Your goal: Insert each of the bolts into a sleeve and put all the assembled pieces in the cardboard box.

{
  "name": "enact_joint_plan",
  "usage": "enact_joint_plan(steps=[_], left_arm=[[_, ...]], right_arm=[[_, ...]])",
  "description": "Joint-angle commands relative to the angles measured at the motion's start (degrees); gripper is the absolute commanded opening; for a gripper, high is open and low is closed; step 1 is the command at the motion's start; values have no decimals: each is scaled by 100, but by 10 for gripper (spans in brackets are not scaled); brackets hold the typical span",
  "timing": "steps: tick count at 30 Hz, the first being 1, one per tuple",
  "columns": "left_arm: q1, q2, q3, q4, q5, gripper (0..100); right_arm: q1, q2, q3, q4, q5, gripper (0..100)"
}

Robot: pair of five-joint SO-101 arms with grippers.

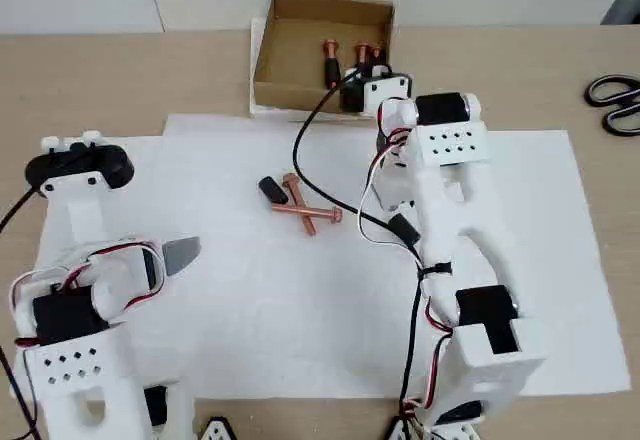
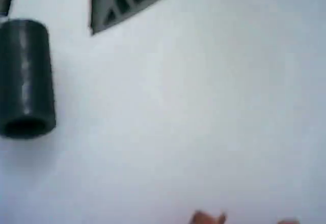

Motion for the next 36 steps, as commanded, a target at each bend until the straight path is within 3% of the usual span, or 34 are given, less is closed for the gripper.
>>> enact_joint_plan(steps=[1, 14, 36], left_arm=[[-9, -79, -22, -132, -18, 360], [-9, -79, -22, -132, -18, 360], [-9, -79, -22, -132, -18, 360]], right_arm=[[119, -13, -202, 207, 466, 106], [207, 1367, -88, -119, 712, 153], [189, 1956, -88, -549, 721, 151]])
